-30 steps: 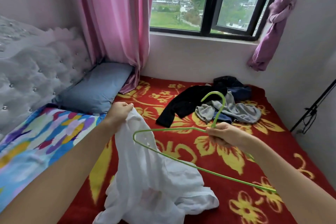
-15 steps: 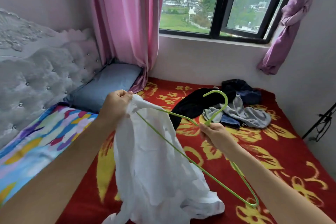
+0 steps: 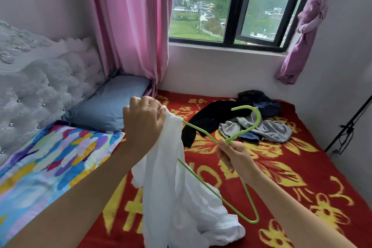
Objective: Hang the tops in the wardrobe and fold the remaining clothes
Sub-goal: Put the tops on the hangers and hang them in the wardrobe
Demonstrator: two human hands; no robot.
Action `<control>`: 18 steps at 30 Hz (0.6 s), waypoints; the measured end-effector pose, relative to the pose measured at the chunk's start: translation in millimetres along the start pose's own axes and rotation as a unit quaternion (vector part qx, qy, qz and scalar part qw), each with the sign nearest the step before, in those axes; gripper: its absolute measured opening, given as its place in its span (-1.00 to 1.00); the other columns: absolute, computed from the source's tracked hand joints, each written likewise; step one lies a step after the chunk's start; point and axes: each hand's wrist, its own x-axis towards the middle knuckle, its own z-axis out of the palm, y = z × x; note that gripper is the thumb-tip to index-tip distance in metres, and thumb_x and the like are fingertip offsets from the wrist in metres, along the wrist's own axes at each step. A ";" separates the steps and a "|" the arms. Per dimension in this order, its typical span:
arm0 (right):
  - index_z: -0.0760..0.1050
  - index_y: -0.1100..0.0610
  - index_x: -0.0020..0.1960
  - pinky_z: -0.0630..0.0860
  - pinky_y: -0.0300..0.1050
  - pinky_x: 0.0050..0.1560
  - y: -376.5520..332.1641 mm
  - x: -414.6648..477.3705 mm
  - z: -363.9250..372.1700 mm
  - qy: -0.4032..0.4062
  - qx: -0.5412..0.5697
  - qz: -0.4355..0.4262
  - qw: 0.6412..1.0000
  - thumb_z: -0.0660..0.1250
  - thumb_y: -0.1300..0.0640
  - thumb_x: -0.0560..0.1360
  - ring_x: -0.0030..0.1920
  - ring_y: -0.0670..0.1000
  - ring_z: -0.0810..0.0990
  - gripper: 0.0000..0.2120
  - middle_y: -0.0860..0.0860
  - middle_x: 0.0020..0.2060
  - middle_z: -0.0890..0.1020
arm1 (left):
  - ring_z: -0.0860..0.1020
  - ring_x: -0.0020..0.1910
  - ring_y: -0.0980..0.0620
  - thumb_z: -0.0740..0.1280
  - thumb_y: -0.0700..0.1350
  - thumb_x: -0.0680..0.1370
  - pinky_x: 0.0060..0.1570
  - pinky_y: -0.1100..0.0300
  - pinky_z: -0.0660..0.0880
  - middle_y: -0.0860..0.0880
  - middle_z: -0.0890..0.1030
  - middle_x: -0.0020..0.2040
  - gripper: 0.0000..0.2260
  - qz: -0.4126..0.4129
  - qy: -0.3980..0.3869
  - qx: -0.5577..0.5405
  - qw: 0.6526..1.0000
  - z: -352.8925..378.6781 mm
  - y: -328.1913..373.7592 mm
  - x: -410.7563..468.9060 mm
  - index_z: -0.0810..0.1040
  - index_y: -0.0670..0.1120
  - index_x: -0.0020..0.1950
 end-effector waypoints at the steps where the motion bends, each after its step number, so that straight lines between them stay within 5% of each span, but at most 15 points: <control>1: 0.40 0.17 -0.42 0.13 -0.35 -0.59 2.8 0.3 2.6 0.001 0.013 -0.004 1.000 0.34 -0.44 0.22 -0.65 -0.15 0.14 -0.37 -0.10 -0.66 0.27 | 0.50 -0.13 -0.18 0.25 -0.09 0.42 -0.27 0.02 0.45 -0.13 0.58 -0.19 -0.85 0.026 0.010 0.011 1.000 2.7 -1.1 -1.2 0.53 -0.15 -0.14; 5: 0.40 0.13 -0.44 0.12 -0.36 -0.60 8.5 0.3 4.8 0.005 0.056 -0.008 0.998 0.35 -0.51 0.11 -0.64 -0.15 0.13 -0.34 -0.10 -0.64 0.28 | 0.43 0.12 -0.08 0.14 -0.09 0.39 -0.01 -0.15 0.45 -0.09 0.60 0.07 -0.65 0.186 -0.077 -0.022 0.979 3.3 -12.6 7.7 0.44 -0.05 0.16; 8: 0.40 0.11 -0.46 0.11 -0.34 -0.59 5.9 1.2 2.6 0.001 0.042 -0.016 0.999 0.25 -0.28 0.44 -0.64 -0.14 0.13 -0.48 -0.09 -0.65 0.27 | 0.61 -0.18 -0.06 0.14 -0.02 0.45 -0.02 -0.23 0.46 -0.01 0.63 -0.22 -0.72 0.280 -0.131 0.002 0.951 -3.7 -20.3 21.6 0.63 -0.03 -0.09; 12: 0.39 0.21 -0.40 0.11 -0.36 -0.60 0.6 2.7 3.0 -0.008 0.020 -0.040 0.999 0.18 -0.06 0.55 -0.66 -0.16 0.13 -0.55 -0.09 -0.66 0.26 | 0.57 -0.41 -0.01 0.35 -0.13 0.39 -0.18 -0.01 0.51 0.00 0.58 -0.37 -0.90 0.329 -0.160 -0.087 0.927 -9.5 -16.1 31.2 0.67 -0.06 -0.23; 16: 0.50 0.18 -0.21 0.35 -0.30 -0.44 -4.0 7.0 -5.5 -0.102 -0.025 -0.025 0.994 0.14 -0.36 0.44 -0.54 -0.10 0.39 -0.42 -0.01 -0.53 0.46 | 0.54 -0.41 -0.05 0.37 -0.18 0.39 -0.29 0.21 0.43 -0.10 0.58 -0.34 -0.87 0.334 -0.194 -0.177 0.905 -16.2 -14.3 37.5 0.69 -0.18 -0.17; 18: 0.52 0.03 0.09 0.48 -0.23 -0.04 -5.3 12.3 -29.8 -0.163 -0.084 0.023 0.983 0.05 -0.56 0.29 -0.14 -0.05 0.61 -0.24 0.07 -0.17 0.63 | 0.50 -0.36 0.01 0.32 -0.12 0.45 -0.29 0.28 0.40 -0.12 0.57 -0.33 -0.79 0.315 -0.194 -0.216 0.904 -23.4 -22.5 44.8 0.68 -0.22 -0.12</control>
